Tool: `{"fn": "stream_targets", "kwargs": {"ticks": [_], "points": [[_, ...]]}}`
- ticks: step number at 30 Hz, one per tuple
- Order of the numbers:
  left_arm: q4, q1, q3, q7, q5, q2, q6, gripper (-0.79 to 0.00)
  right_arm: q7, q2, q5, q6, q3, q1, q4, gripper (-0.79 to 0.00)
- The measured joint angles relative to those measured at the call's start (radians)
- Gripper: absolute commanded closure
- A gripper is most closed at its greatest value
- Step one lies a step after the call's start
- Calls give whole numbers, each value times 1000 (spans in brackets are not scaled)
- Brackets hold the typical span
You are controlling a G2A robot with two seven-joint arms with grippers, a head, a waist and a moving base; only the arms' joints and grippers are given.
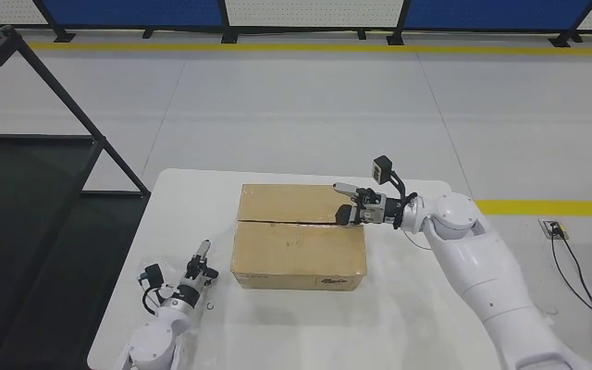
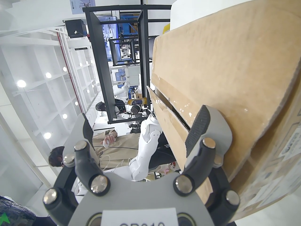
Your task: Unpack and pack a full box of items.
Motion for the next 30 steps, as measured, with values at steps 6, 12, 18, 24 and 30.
{"fn": "stream_targets", "kwargs": {"ticks": [6,12,18,24,30], "points": [[134,-104,40,95,-69,-18,-115,-785,-2,2,-2,-1,6,-7,-8,-785],[174,-122,54,192,-55,-27,-247,-785,-5,10,-5,-1,24,-19,-17,-785],[96,-58,38,272,4,-26,-292,-785,-3,14,-5,5,35,-26,-27,-785],[-42,27,18,311,42,-24,-294,-785,1,11,-4,9,27,-19,-24,-785],[-193,102,5,334,79,-24,-274,-785,8,7,-1,3,19,-9,-8,-785]]}}
